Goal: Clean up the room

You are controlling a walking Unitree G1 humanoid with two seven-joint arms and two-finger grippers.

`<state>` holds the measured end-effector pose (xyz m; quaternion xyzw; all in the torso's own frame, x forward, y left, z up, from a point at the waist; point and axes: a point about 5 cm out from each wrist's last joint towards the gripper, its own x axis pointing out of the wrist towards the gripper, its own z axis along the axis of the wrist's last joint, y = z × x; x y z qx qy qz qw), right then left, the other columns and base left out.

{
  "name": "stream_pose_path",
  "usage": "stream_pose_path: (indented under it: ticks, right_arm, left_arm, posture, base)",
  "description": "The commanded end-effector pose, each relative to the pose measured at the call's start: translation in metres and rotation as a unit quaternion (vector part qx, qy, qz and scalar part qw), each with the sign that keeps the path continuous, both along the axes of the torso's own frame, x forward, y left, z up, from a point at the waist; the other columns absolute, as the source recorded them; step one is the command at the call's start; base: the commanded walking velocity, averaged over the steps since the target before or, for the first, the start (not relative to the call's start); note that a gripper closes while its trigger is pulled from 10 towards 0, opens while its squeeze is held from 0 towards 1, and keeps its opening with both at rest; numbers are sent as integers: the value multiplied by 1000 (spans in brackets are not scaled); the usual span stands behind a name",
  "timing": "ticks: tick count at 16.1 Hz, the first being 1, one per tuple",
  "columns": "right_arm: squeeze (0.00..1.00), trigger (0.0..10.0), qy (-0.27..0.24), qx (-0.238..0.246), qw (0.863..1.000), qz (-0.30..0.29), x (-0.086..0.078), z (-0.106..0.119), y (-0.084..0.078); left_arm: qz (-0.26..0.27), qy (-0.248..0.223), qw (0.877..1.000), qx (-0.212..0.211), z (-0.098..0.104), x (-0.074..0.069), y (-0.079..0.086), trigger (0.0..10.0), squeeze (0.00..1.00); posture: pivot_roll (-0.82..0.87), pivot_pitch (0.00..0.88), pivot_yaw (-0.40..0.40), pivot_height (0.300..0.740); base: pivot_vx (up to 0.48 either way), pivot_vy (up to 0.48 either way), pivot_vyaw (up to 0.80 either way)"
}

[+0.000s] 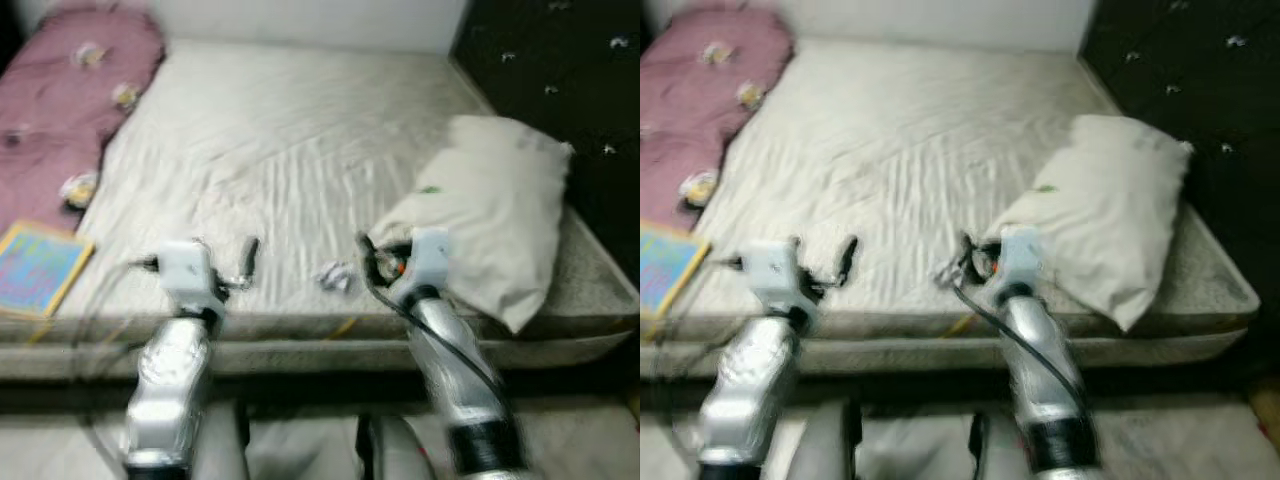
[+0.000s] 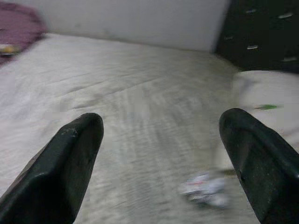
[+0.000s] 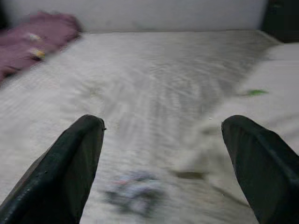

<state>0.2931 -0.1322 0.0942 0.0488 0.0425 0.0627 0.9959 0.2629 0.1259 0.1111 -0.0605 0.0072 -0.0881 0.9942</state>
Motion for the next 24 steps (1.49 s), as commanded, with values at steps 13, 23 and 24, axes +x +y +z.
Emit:
stream_pose_path:
  ticks: [13,23,24]
  right_arm:
    - [0,10000,31,11,998,45,3,-9,20]
    - [0,10000,33,-16,994,99,14,-7,30]
    - [0,10000,40,-25,993,104,16,-10,29]
  left_arm:
    - [41,24,999,26,-7,-3,18,10000,0]
    - [93,28,993,67,-1,-16,49,10000,0]
    - [94,38,993,62,-6,-15,47,10000,0]
  posture:
    - [42,0,-63,612]
    - [78,7,-80,612]
    - [63,0,-71,612]
  base:
    - [247,0,63]
    - [0,0,349]
    - [0,0,0]
